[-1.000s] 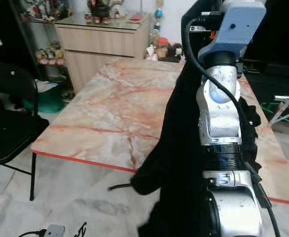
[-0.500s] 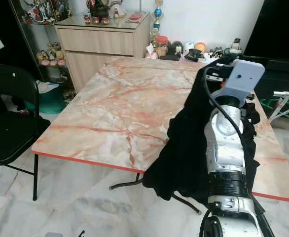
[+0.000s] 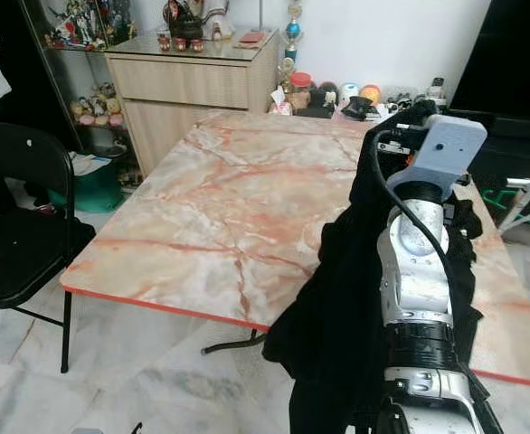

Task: Hang hanger

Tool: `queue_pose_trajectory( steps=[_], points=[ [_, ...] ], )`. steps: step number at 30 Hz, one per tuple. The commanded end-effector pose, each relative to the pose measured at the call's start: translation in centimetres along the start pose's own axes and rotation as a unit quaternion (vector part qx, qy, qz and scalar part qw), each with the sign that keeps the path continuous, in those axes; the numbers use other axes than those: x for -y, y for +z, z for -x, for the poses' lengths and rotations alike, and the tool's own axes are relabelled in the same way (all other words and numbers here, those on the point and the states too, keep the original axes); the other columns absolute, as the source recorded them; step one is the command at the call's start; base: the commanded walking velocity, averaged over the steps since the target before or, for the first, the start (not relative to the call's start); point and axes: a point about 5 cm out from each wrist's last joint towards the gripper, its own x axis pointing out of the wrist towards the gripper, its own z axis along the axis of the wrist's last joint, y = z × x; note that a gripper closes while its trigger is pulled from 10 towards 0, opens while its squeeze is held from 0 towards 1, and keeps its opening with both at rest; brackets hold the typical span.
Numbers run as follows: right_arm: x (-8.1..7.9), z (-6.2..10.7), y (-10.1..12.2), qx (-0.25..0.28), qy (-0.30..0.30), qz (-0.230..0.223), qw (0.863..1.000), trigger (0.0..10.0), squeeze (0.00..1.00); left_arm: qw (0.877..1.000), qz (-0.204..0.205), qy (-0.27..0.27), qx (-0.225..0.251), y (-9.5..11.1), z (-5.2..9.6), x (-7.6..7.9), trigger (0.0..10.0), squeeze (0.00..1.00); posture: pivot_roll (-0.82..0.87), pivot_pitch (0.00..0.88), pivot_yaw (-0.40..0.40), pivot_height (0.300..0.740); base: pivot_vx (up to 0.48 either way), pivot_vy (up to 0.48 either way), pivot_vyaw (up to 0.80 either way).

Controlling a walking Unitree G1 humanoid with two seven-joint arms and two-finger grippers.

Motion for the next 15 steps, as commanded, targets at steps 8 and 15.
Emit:
queue_pose_trajectory(
  steps=[8, 15],
  points=[
    [-0.8, -2.0, 3.4, 0.076, 0.021, 0.001, 0.997, 10.0, 0.0, 1.0, 0.0, -0.001, 0.003, 0.3, -0.1, 0.1, 10.0, 0.0, 0.07, 0.026, 0.016, 0.74, 0.48, 0.0, 0.0],
    [-0.1, -4.8, 7.1, 0.127, 0.015, 0.01, 0.992, 10.0, 0.0, 1.0, -0.005, -0.006, 0.004, 0.4, -0.1, 0.3, 10.0, 0.0, 0.06, 0.028, 0.015, 0.74, 0.32, 0.0, 0.0]
  ],
)
